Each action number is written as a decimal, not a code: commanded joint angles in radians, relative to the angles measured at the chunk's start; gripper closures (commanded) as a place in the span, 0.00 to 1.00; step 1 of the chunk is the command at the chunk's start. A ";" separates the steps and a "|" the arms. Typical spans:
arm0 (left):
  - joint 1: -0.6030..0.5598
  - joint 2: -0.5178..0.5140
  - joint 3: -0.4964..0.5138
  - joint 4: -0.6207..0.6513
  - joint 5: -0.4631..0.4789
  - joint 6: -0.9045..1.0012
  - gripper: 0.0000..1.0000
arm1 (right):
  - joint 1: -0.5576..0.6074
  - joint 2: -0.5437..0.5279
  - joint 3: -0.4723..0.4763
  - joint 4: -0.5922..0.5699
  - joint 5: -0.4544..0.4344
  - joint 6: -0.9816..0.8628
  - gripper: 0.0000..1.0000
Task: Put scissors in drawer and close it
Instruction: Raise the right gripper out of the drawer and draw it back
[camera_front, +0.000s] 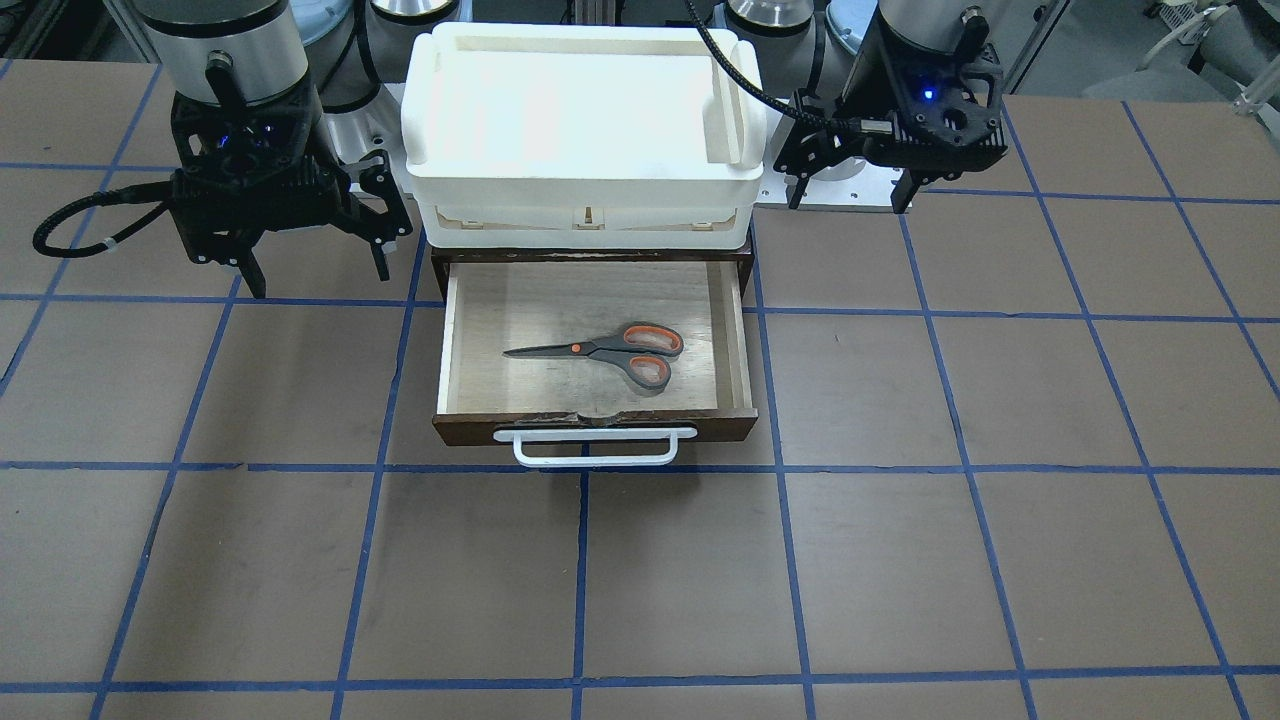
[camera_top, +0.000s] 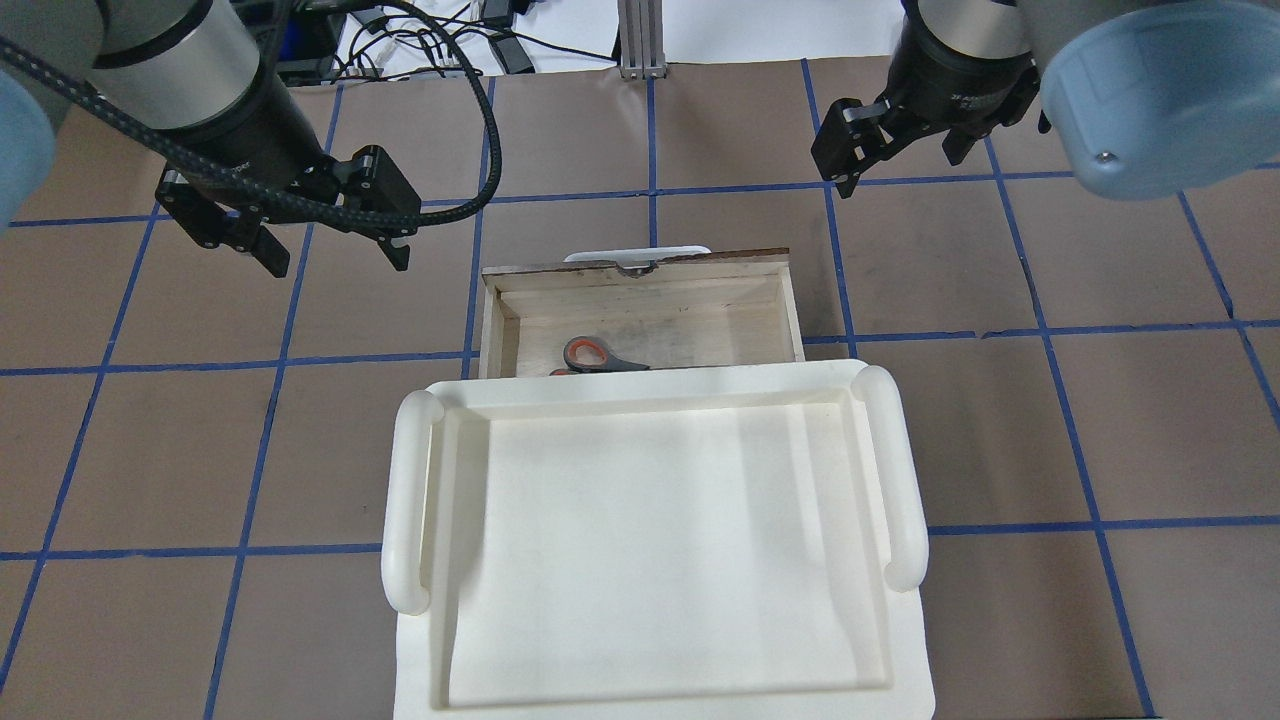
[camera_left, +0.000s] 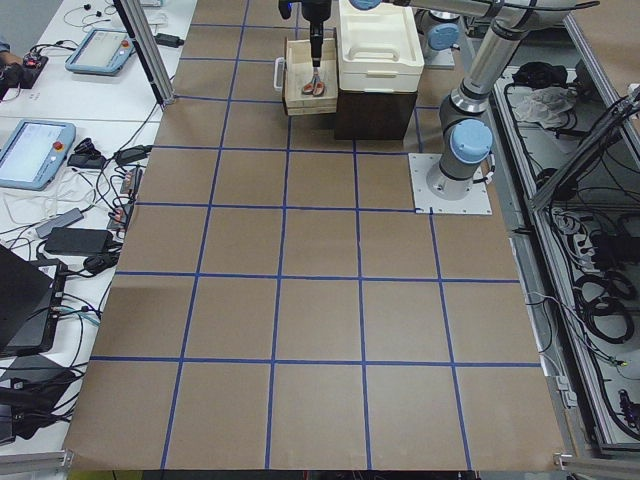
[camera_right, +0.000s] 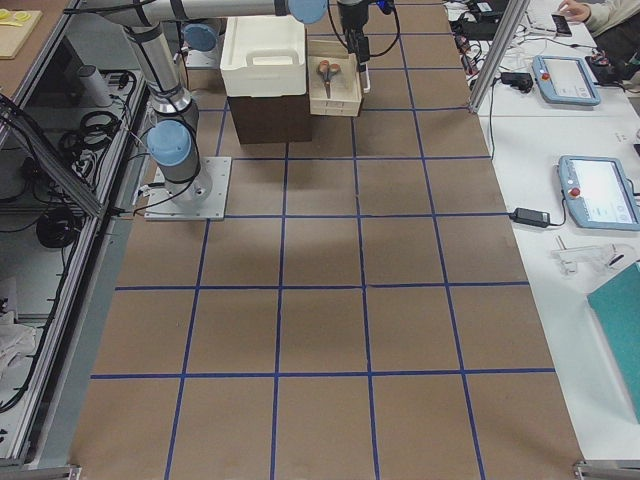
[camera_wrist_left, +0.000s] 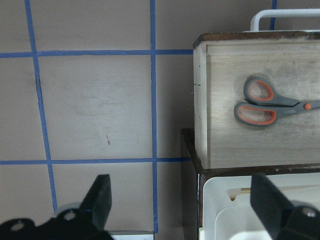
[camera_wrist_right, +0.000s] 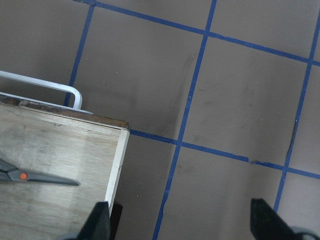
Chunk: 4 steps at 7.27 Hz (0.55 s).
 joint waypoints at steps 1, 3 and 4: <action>0.000 -0.001 0.000 -0.001 0.000 0.000 0.00 | -0.004 -0.003 0.000 0.036 -0.006 0.153 0.00; 0.000 -0.001 0.000 0.001 -0.002 0.000 0.00 | -0.004 -0.018 0.000 0.040 -0.006 0.243 0.00; -0.002 -0.004 -0.002 0.007 -0.005 -0.005 0.00 | -0.004 -0.020 -0.001 0.036 -0.002 0.246 0.00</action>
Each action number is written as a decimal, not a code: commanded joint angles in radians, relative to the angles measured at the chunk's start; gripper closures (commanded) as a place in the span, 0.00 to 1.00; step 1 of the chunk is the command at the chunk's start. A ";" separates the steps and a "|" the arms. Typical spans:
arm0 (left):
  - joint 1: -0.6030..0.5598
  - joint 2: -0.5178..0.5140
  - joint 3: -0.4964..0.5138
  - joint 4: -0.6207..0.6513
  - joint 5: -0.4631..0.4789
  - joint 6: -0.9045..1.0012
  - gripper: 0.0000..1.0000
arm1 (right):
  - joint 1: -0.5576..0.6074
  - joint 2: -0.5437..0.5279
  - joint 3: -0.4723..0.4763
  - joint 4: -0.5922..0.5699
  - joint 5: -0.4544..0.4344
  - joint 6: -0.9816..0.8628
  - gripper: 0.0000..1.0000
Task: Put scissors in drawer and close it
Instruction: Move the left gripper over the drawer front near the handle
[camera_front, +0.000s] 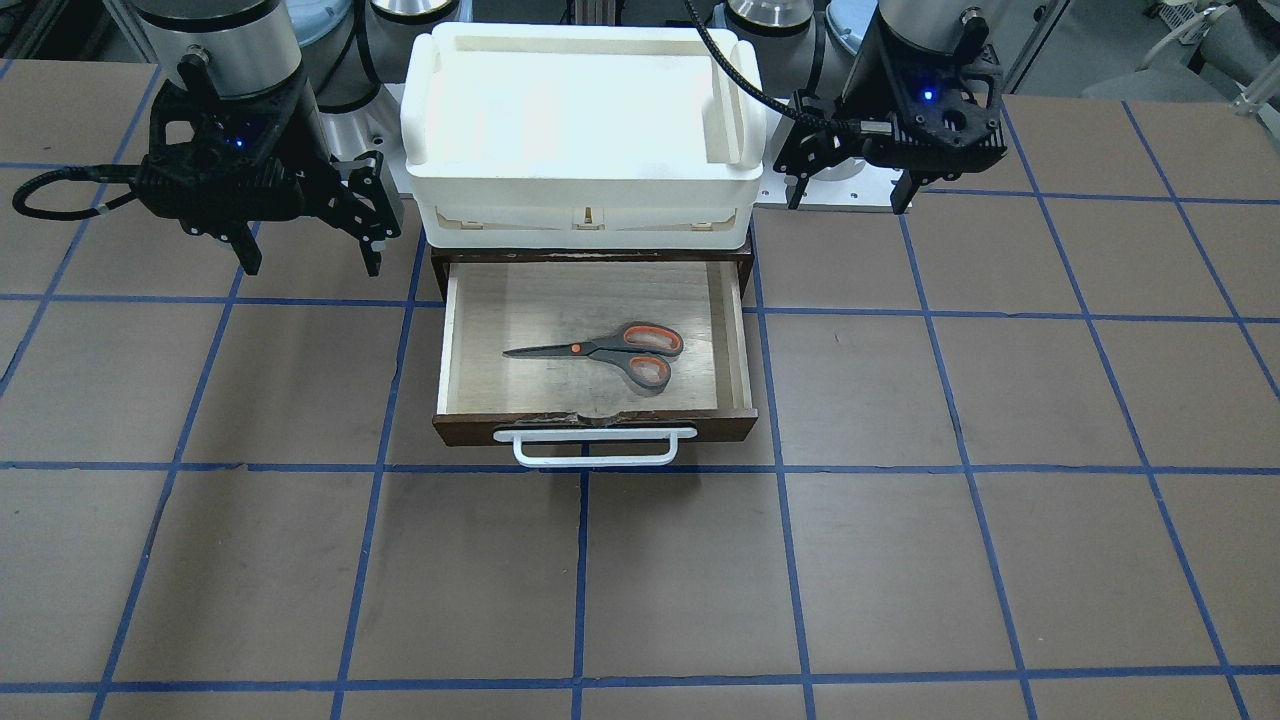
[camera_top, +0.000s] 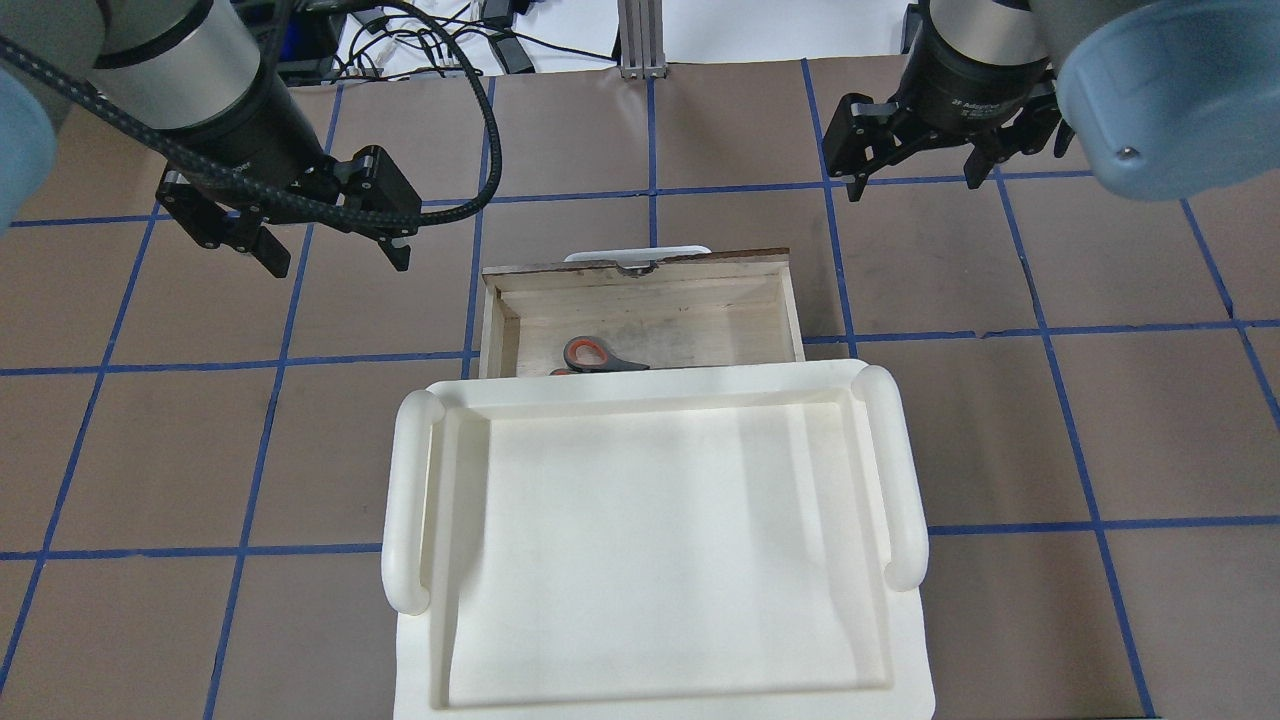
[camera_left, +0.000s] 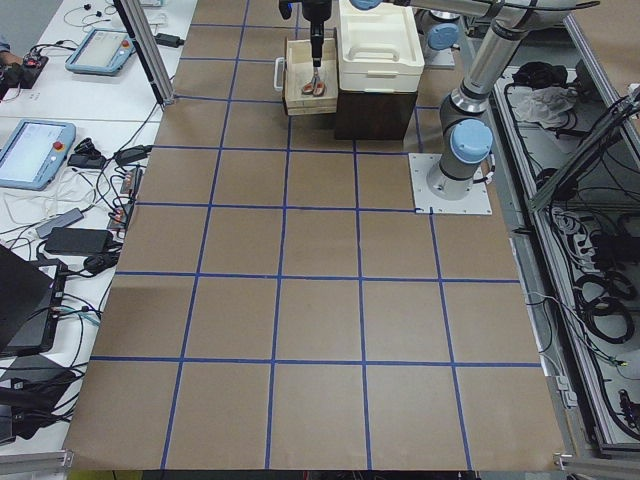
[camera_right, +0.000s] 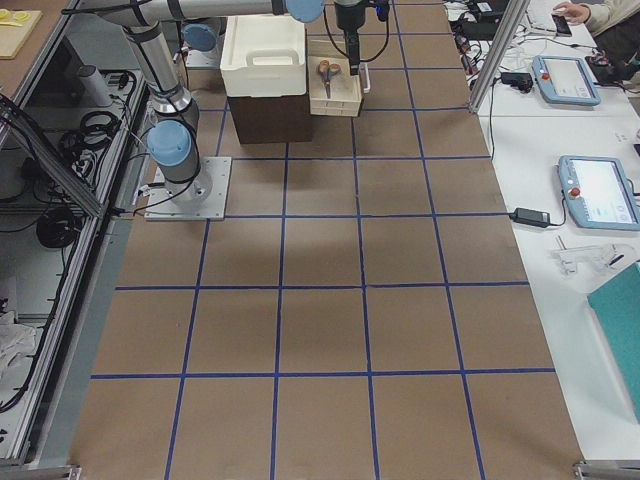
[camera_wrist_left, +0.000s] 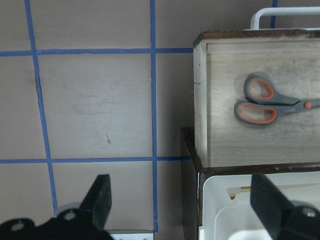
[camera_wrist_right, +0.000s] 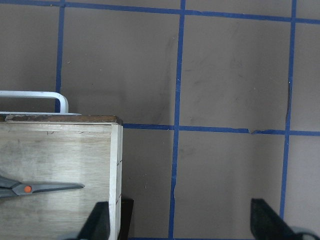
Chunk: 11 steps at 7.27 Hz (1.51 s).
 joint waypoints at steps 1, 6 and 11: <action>-0.001 -0.016 0.002 0.017 -0.006 -0.042 0.00 | 0.000 -0.009 -0.001 -0.007 0.008 0.019 0.00; -0.133 -0.267 0.032 0.469 0.014 -0.140 0.01 | -0.001 -0.034 -0.001 0.005 0.078 0.019 0.00; -0.205 -0.588 0.207 0.618 0.037 -0.195 0.01 | -0.004 -0.034 0.001 0.027 0.062 0.019 0.00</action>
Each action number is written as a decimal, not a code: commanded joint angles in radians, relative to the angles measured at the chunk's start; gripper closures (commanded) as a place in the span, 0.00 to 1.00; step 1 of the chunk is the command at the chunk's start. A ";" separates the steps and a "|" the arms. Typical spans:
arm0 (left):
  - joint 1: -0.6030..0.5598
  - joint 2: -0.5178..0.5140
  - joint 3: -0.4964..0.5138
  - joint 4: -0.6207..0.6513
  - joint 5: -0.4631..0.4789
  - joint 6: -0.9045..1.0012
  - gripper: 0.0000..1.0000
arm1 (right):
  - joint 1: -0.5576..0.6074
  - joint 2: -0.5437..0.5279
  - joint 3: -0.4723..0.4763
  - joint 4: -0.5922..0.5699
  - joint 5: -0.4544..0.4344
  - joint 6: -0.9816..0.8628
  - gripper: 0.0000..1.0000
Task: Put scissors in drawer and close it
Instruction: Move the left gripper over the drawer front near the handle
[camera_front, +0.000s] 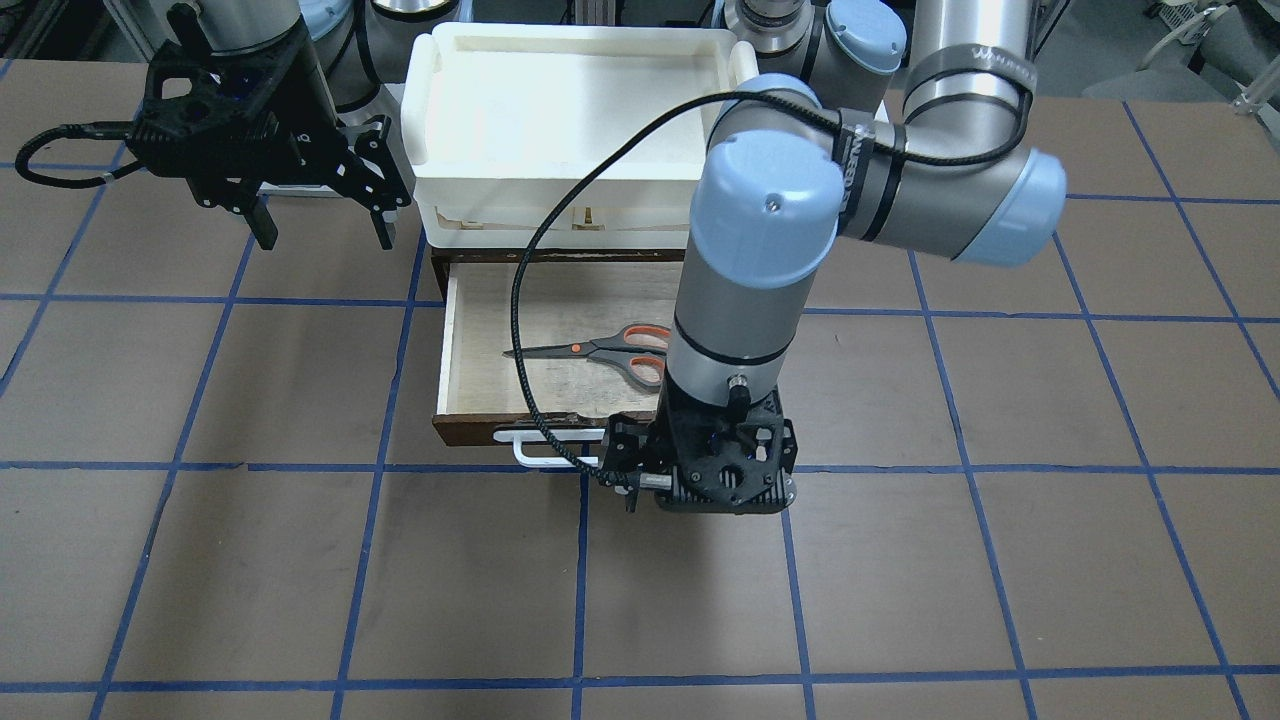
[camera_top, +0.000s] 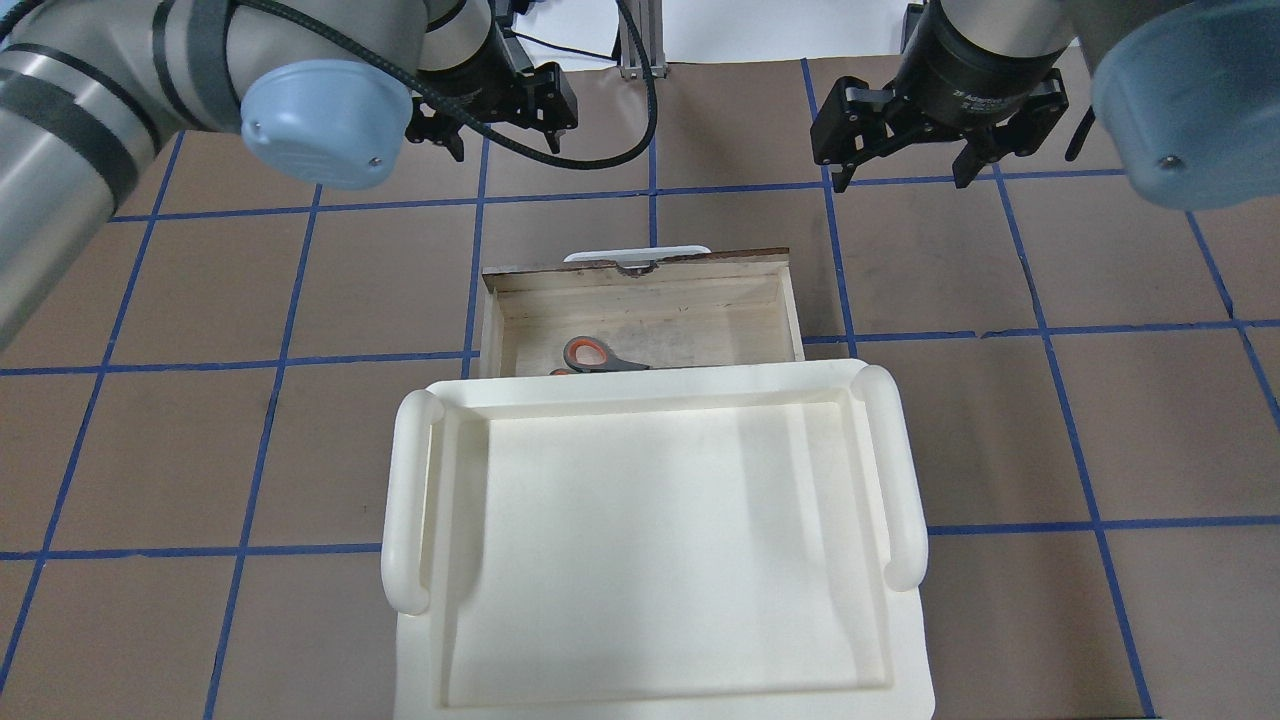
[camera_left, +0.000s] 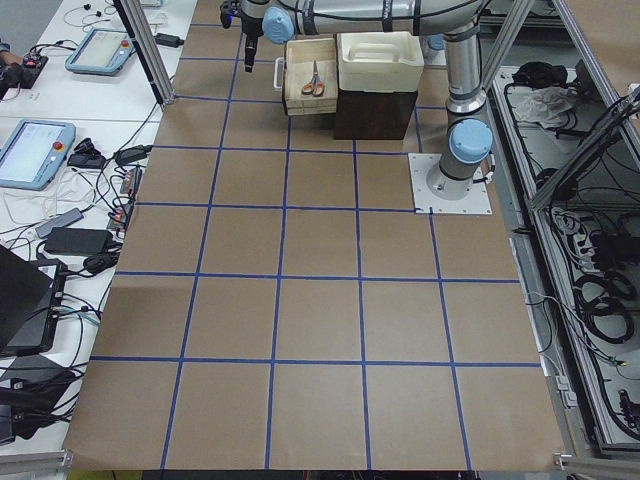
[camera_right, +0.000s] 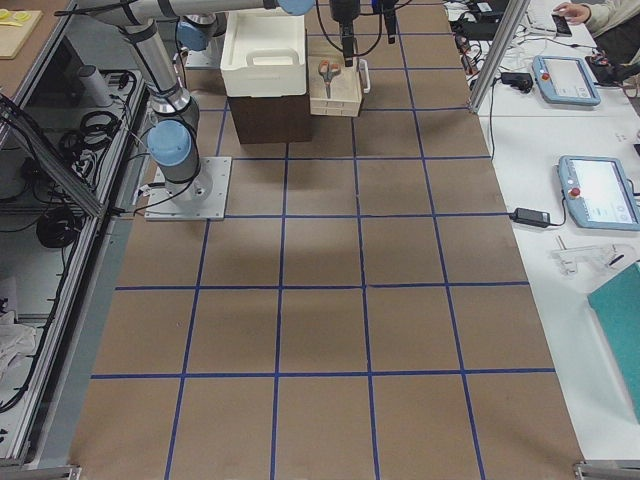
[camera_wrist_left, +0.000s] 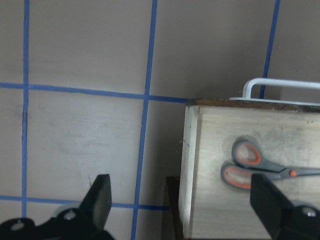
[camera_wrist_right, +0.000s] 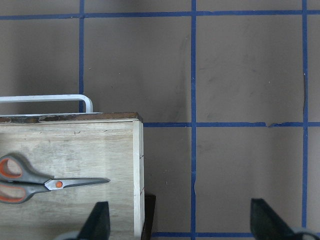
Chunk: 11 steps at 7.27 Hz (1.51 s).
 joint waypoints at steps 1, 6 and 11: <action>-0.015 -0.090 0.035 0.037 0.001 -0.004 0.01 | -0.010 0.000 0.000 0.008 -0.001 0.001 0.00; -0.055 -0.150 0.040 -0.172 -0.101 -0.100 0.01 | -0.050 -0.005 0.002 0.032 -0.003 -0.003 0.00; -0.069 -0.072 -0.020 -0.345 -0.106 -0.102 0.01 | -0.050 -0.003 0.002 0.032 -0.003 -0.003 0.00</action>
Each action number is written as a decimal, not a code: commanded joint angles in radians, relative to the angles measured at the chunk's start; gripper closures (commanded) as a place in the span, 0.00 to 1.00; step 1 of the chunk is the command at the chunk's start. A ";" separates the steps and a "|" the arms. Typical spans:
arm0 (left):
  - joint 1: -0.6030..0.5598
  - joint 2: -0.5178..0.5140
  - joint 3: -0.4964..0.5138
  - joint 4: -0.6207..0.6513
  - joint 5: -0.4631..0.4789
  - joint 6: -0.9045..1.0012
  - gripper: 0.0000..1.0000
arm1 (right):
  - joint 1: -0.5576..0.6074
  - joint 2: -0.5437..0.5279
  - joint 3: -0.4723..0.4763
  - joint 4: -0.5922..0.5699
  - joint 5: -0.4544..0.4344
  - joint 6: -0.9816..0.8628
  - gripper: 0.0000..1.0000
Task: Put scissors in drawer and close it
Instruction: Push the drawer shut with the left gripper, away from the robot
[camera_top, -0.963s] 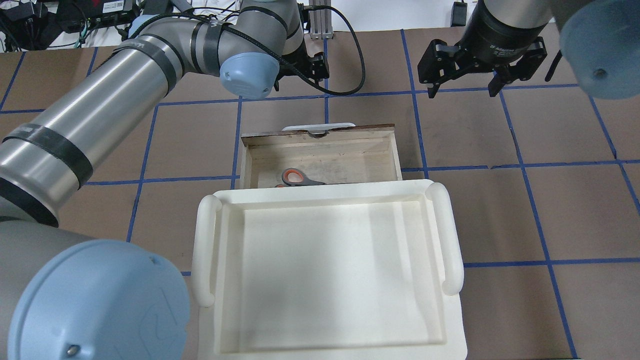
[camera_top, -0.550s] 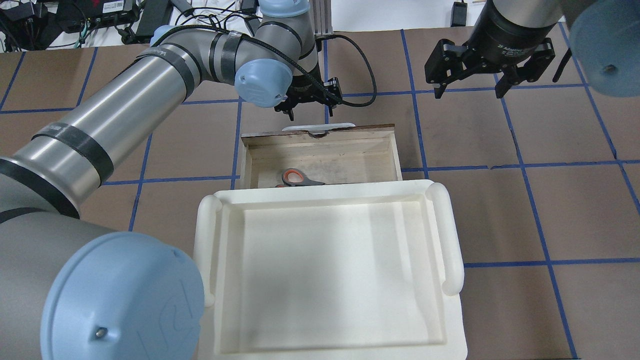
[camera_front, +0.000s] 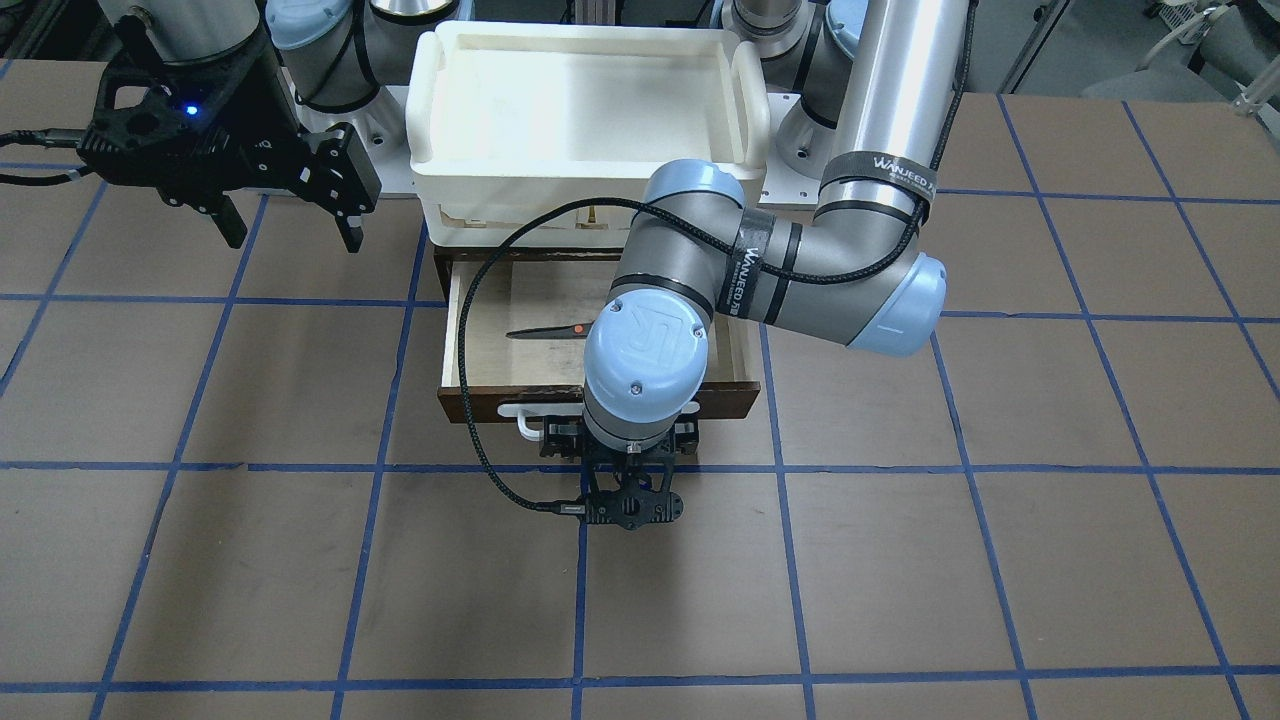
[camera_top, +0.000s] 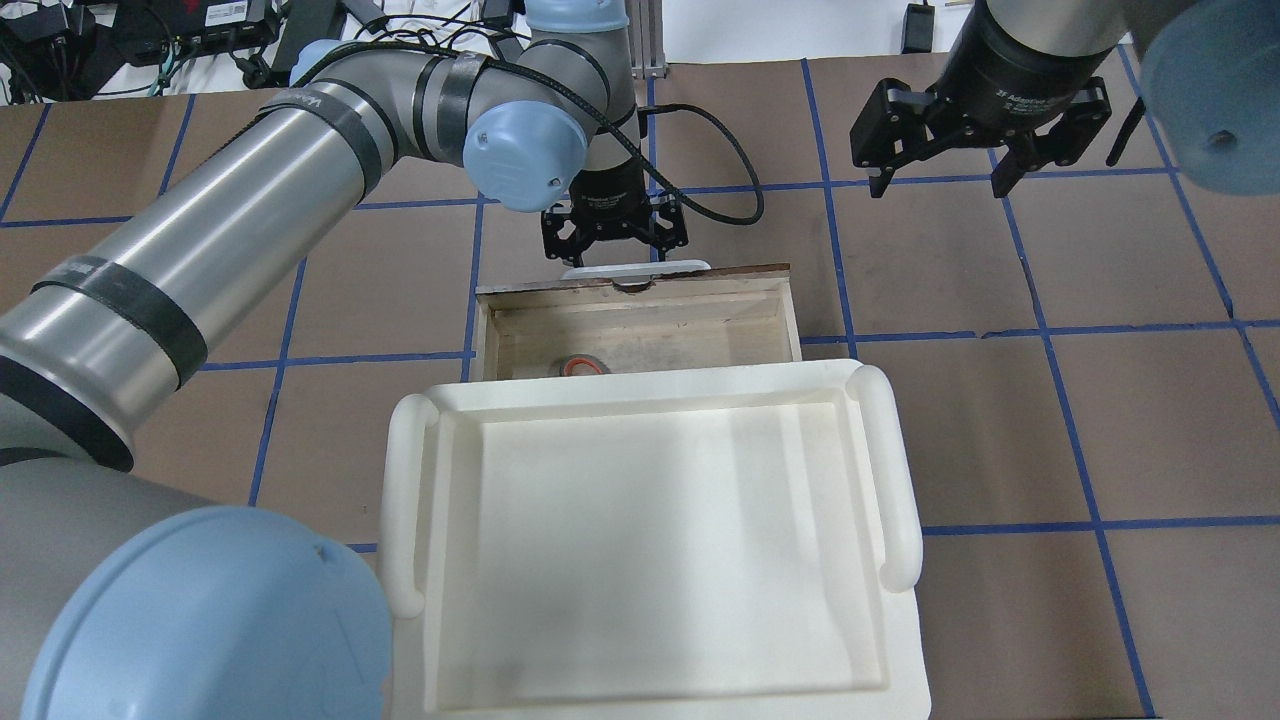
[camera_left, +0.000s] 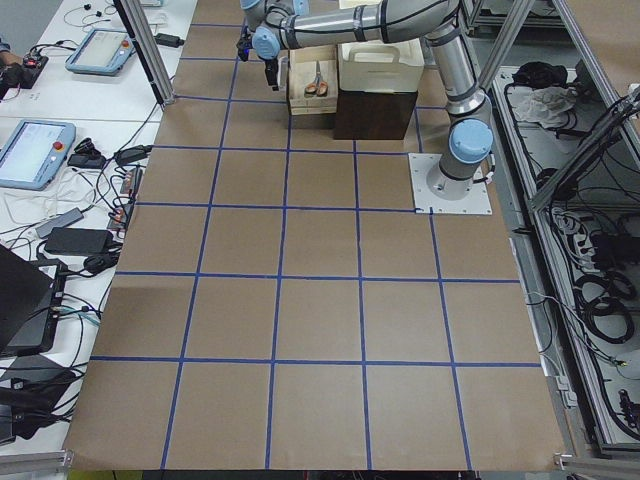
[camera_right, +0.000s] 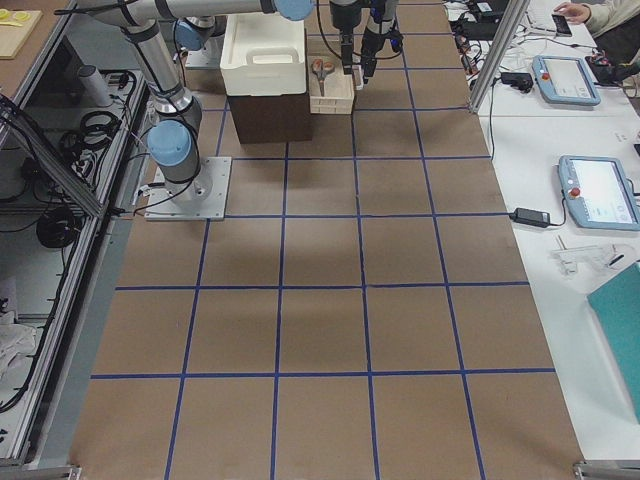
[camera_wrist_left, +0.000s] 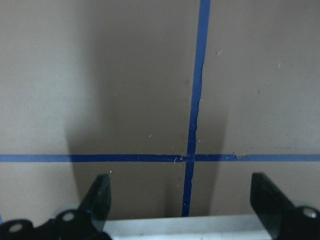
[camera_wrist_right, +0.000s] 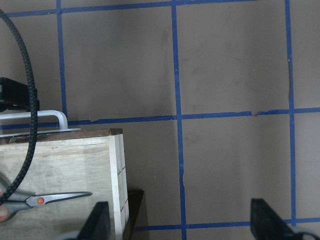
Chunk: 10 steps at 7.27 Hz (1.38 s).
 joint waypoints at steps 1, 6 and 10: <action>-0.001 0.036 -0.064 -0.020 -0.003 -0.009 0.01 | 0.000 0.001 0.000 0.000 0.000 -0.001 0.00; -0.001 0.074 -0.122 -0.182 -0.040 -0.032 0.00 | 0.000 -0.001 0.000 -0.002 -0.001 -0.012 0.00; -0.014 0.095 -0.145 -0.298 -0.100 0.005 0.00 | 0.000 0.001 0.000 -0.003 -0.001 -0.013 0.00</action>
